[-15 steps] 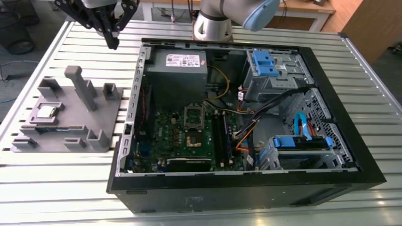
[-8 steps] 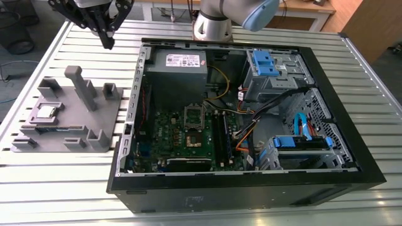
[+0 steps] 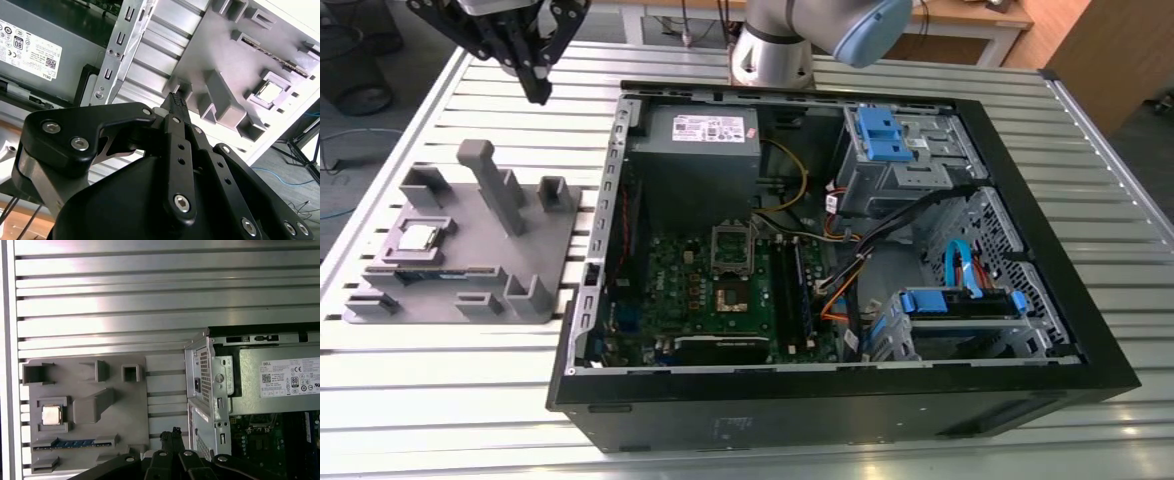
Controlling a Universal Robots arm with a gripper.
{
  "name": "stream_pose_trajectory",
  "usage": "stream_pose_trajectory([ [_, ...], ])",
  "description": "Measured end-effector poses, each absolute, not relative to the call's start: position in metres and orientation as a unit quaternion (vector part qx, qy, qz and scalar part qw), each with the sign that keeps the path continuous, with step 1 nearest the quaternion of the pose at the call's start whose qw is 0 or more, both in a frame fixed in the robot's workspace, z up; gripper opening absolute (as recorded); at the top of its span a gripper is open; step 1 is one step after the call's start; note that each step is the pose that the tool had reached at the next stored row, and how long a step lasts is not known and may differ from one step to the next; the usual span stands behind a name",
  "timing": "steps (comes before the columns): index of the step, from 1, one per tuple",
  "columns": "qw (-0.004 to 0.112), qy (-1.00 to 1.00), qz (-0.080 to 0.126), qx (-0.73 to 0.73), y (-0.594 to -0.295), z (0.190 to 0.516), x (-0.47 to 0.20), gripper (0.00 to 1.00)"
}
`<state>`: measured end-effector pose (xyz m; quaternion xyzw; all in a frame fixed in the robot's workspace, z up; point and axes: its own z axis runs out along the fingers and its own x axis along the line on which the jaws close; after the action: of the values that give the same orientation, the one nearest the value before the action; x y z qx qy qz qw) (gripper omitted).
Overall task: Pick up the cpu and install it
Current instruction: 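Reach for the cpu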
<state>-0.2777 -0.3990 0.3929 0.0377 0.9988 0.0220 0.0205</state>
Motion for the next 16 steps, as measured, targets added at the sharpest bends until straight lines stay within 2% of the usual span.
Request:
stream_pose_trajectory([
  [16, 0.021, 0.999, 0.022, 0.038, -0.399, 0.393, -0.299, 0.11],
])
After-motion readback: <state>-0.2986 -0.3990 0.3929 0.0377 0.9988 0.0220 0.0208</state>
